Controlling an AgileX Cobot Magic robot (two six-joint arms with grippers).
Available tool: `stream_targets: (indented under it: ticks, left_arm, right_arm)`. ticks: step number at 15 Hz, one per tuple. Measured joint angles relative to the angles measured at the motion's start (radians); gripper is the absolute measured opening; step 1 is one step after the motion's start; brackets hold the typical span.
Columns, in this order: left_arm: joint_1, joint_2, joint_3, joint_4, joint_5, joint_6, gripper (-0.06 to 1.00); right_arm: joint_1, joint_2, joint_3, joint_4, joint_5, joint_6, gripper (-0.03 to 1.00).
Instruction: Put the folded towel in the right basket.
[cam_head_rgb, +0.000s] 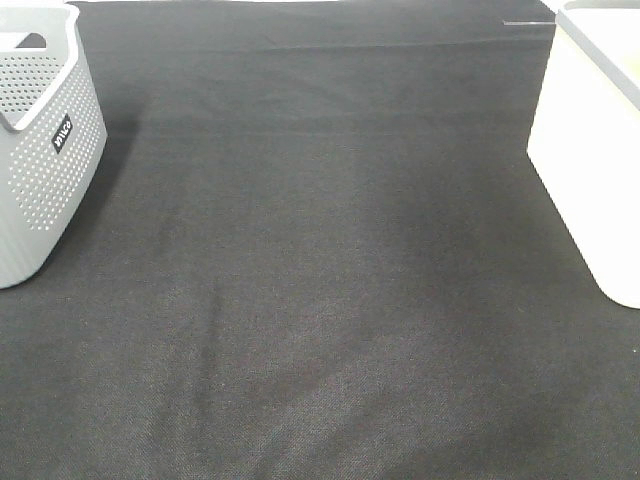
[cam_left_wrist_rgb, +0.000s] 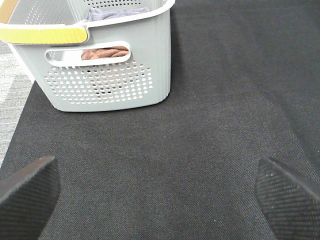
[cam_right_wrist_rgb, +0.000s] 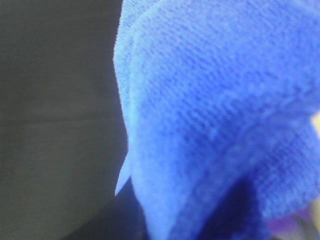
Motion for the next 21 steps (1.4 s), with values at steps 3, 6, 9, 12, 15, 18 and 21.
stream_targets:
  ticks: [3, 6, 9, 12, 15, 18, 21]
  left_arm:
    - [0.0, 0.0, 0.0, 0.0, 0.0, 0.0, 0.99]
    - [0.0, 0.0, 0.0, 0.0, 0.0, 0.0, 0.99]
    - [0.0, 0.0, 0.0, 0.0, 0.0, 0.0, 0.99]
    - [0.0, 0.0, 0.0, 0.0, 0.0, 0.0, 0.99]
    - [0.0, 0.0, 0.0, 0.0, 0.0, 0.0, 0.99]
    - [0.0, 0.0, 0.0, 0.0, 0.0, 0.0, 0.99]
    - [0.0, 0.0, 0.0, 0.0, 0.0, 0.0, 0.99]
  right_arm:
    - [-0.11, 0.047, 0.111, -0.021, 0.003, -0.003, 0.15]
    - [-0.131, 0.099, 0.223, -0.033, 0.007, 0.024, 0.17]
    - [-0.131, 0.102, 0.254, -0.02, 0.009, 0.022, 0.59]
    - [-0.116, 0.102, 0.256, -0.01, 0.009, 0.026, 0.93]
    - [0.05, 0.061, 0.256, -0.11, 0.009, 0.073, 0.96]
    - [0.166, -0.038, 0.284, -0.157, 0.004, 0.107, 0.96]
    - [0.179, -0.362, 0.61, -0.185, -0.003, 0.129, 0.96]
